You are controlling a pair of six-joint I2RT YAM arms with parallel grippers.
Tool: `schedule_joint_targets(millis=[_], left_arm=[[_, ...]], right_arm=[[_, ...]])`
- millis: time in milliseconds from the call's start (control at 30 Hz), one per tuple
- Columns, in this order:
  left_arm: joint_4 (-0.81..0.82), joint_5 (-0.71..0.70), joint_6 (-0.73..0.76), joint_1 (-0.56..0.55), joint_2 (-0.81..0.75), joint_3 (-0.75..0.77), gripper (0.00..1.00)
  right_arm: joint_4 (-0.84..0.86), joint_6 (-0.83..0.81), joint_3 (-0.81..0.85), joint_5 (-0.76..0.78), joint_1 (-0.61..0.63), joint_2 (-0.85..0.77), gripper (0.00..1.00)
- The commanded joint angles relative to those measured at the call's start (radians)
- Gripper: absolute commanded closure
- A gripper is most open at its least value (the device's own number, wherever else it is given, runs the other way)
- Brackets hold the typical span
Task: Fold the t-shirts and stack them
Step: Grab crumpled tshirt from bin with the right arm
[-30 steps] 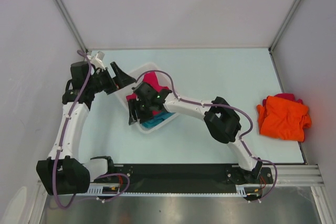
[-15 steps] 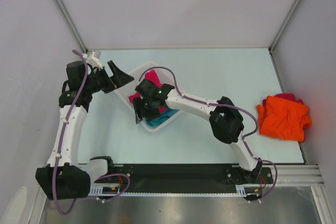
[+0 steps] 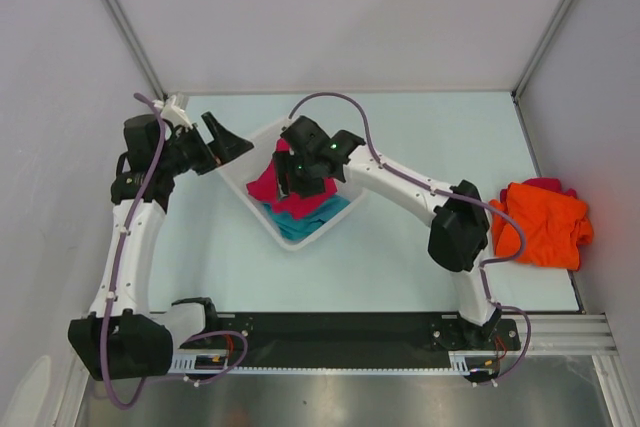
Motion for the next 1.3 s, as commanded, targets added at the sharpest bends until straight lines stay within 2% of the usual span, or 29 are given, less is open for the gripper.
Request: schedule_joint_targets(millis=[0, 133, 300, 400, 567, 1033, 1100, 1133, 1167, 1200, 1267], left_arm=[[0.048, 0.017, -0.003, 0.021, 0.005, 0.002, 0.01], [0.045, 0.02, 0.017, 0.056, 0.013, -0.007, 0.01], [0.06, 0.016, 0.011, 0.058, 0.036, -0.015, 0.01], [0.069, 0.014, 0.008, 0.059, 0.042, -0.021, 0.01], [0.075, -0.001, 0.006, 0.061, 0.054, -0.02, 0.01], [0.109, -0.006, -0.037, 0.062, 0.088, -0.027, 0.01], [0.108, -0.006, -0.04, 0.061, 0.086, -0.026, 0.01], [0.108, -0.004, -0.038, 0.062, 0.086, -0.026, 0.01], [0.108, -0.007, -0.04, 0.061, 0.086, -0.026, 0.01], [0.108, -0.006, -0.04, 0.061, 0.086, -0.027, 0.01], [0.109, -0.004, -0.041, 0.062, 0.083, -0.03, 0.01]], right_arm=[[-0.063, -0.049, 0.025, 0.055, -0.066, -0.011, 0.36], [-0.086, -0.095, 0.069, 0.065, -0.125, 0.03, 0.36], [-0.16, -0.15, 0.207, 0.084, -0.184, 0.119, 0.36], [-0.171, -0.175, 0.23, 0.077, -0.207, 0.16, 0.36], [-0.157, -0.185, 0.226, 0.046, -0.235, 0.203, 0.36], [-0.028, -0.165, 0.1, -0.057, -0.197, 0.24, 0.37], [-0.013, -0.161, 0.067, -0.078, -0.194, 0.236, 0.44], [0.001, -0.158, 0.057, -0.087, -0.194, 0.233, 0.53], [0.009, -0.158, 0.044, -0.098, -0.195, 0.228, 0.85], [0.013, -0.153, 0.028, -0.101, -0.2, 0.21, 1.0], [0.024, -0.156, 0.013, -0.075, -0.203, 0.184, 1.0]])
